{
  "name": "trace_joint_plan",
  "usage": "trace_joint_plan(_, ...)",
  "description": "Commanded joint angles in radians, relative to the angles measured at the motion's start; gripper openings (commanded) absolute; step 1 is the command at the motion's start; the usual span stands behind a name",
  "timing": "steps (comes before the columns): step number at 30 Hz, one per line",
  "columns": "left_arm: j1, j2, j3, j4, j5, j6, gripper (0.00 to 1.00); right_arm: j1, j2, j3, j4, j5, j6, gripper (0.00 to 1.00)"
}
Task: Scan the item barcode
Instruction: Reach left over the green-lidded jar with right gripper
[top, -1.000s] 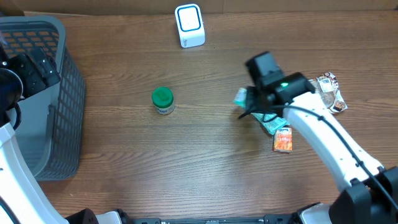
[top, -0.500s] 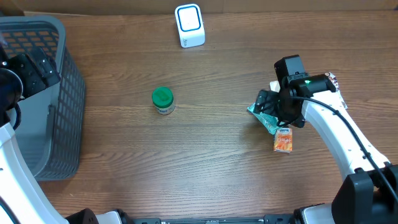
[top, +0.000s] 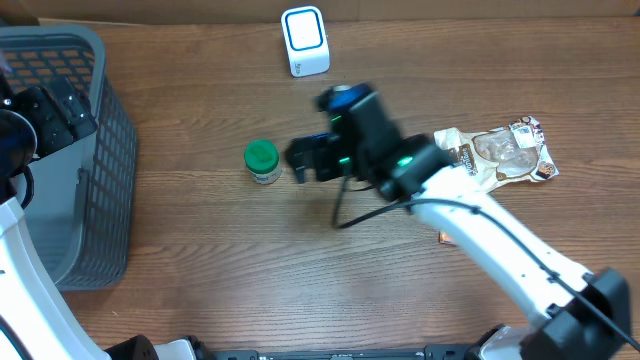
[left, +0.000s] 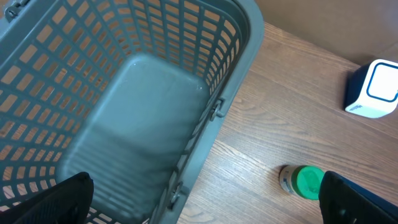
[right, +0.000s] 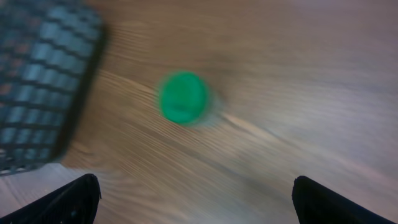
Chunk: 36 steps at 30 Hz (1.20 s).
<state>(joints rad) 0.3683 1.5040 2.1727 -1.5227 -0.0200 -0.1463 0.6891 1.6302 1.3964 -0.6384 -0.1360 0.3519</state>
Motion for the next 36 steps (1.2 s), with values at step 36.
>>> trace_joint_plan(36, 0.004, 0.002, 0.007, 0.003, -0.006, 0.016, 1.00, 0.168, 0.467, 0.016, 0.502, 0.270, -0.201, 0.87)
